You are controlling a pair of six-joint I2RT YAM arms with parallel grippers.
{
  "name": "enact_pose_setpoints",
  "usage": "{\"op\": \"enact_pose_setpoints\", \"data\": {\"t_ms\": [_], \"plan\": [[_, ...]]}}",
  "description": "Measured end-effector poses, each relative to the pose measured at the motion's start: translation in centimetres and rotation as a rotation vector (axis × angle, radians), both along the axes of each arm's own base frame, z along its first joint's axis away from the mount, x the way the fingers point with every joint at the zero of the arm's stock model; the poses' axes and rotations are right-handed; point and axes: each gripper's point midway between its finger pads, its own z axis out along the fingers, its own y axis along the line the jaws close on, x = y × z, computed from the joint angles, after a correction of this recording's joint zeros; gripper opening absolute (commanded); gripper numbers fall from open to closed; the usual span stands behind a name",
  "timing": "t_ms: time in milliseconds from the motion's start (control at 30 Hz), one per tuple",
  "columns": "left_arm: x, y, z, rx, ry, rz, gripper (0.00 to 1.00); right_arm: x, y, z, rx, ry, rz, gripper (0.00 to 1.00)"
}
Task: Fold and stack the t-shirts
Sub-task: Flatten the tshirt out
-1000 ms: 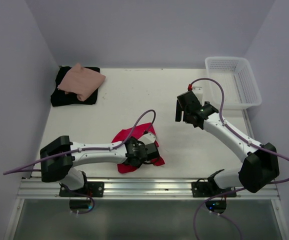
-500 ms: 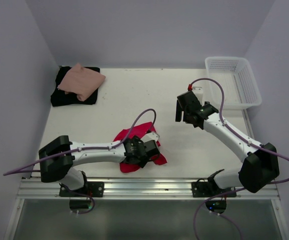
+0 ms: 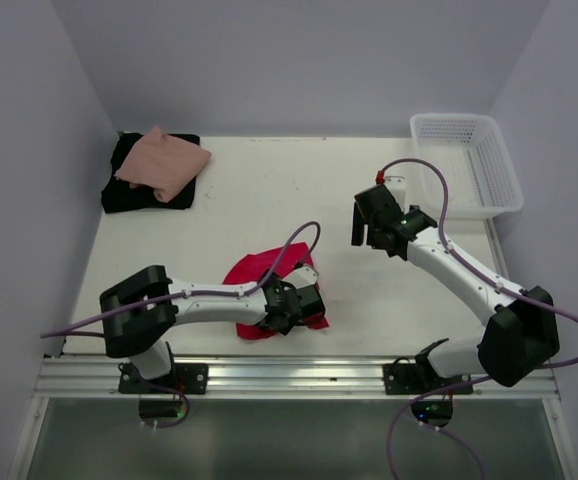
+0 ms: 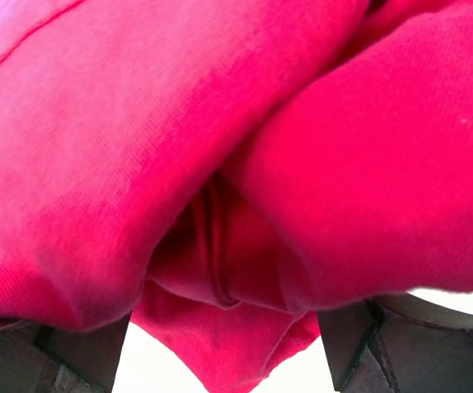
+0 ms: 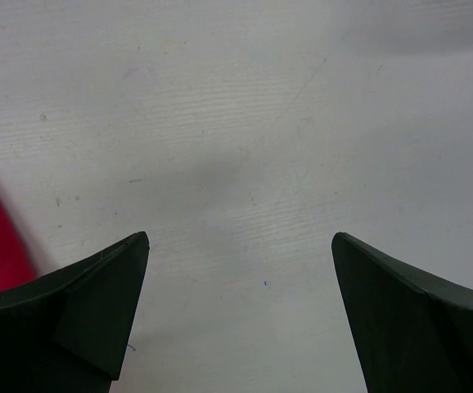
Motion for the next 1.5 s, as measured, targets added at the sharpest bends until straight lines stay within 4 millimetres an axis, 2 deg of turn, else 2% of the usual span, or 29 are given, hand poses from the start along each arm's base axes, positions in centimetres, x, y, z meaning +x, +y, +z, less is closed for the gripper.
{"op": "enact_pose_setpoints", "data": {"t_ms": [133,333,433,567,700,867,1367,1433,1467,1500], "plan": [[0.5,0.2,0.5,0.01,-0.027,0.017,0.86,-0.1,-0.1,0.3,0.005,-0.009,0.0,0.99],[1.3,0.0,2.3,0.005,-0.075,0.046,0.83,-0.3,-0.2,0.1,0.004,-0.006,0.0,0.99],[1.7,0.4,3.2,0.011,-0.109,0.064,0.81,-0.4,-0.2,0.0,0.003,-0.004,0.0,0.99],[2.1,1.3,3.5,0.039,-0.136,0.092,0.78,-0.4,-0.2,0.0,0.002,-0.003,0.0,0.99],[2.3,1.8,3.3,0.062,-0.154,0.116,0.67,-0.6,-0.3,-0.3,-0.002,0.004,0.001,0.99],[2.4,2.6,3.5,0.085,-0.178,0.141,0.59,-0.6,-0.4,-0.5,-0.004,0.008,0.001,0.99],[2.6,3.6,5.8,0.128,-0.21,0.188,0.57,-0.6,-0.3,-0.5,-0.002,0.007,0.002,0.99],[2.5,3.7,6.0,0.13,-0.209,0.193,0.51,-0.6,-0.3,-0.5,-0.001,0.007,0.002,0.98],[2.5,3.7,6.0,0.131,-0.208,0.194,0.41,-0.6,-0.3,-0.5,-0.001,0.007,0.002,0.98],[2.5,3.8,6.0,0.133,-0.207,0.195,0.36,-0.6,-0.3,-0.5,0.0,0.006,0.002,0.98]]}}
